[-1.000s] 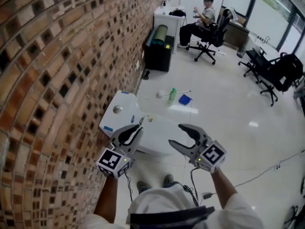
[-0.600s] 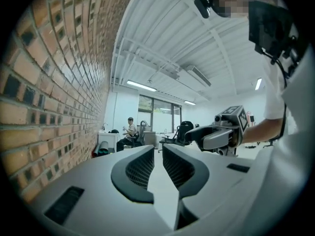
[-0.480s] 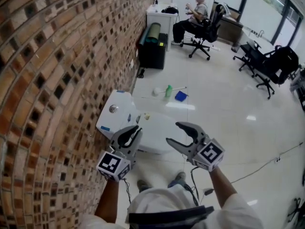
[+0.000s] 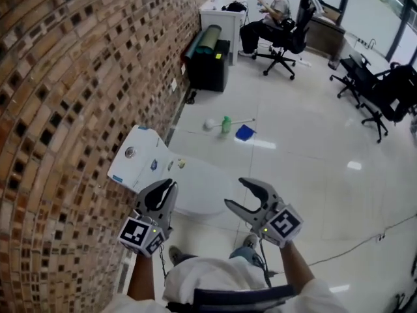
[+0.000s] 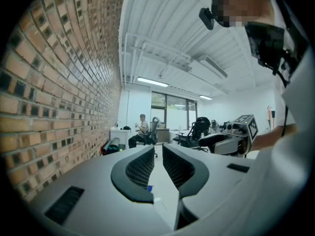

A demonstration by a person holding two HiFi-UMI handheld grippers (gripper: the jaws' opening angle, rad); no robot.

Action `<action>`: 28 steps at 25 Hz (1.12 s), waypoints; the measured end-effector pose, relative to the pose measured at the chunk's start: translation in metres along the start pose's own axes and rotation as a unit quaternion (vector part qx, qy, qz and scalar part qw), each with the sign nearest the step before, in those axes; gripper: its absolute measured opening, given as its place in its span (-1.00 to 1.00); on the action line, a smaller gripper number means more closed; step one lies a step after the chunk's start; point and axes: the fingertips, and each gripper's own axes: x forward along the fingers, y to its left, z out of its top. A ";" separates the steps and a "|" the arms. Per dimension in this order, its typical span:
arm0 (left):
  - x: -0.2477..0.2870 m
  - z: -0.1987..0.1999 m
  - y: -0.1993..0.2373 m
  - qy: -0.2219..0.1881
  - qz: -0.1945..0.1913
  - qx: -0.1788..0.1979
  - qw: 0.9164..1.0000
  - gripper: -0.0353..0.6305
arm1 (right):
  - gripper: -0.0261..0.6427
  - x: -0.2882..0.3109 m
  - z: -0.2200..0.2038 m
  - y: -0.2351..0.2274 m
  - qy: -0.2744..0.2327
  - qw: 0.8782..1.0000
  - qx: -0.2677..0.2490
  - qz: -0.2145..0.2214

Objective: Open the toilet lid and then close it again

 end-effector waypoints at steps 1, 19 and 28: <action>0.016 -0.004 -0.009 0.005 0.018 -0.004 1.000 -0.76 | -0.12 -0.018 -0.005 -0.016 0.000 1.000 0.003 0.008; 0.137 -0.069 0.022 -0.008 0.327 -0.087 0.941 -0.76 | -0.12 0.034 -0.065 -0.204 0.123 0.935 -0.096 0.317; 0.138 -0.084 0.053 -0.010 0.474 -0.105 0.874 -0.76 | -0.12 0.137 -0.076 -0.232 0.141 0.840 -0.256 0.458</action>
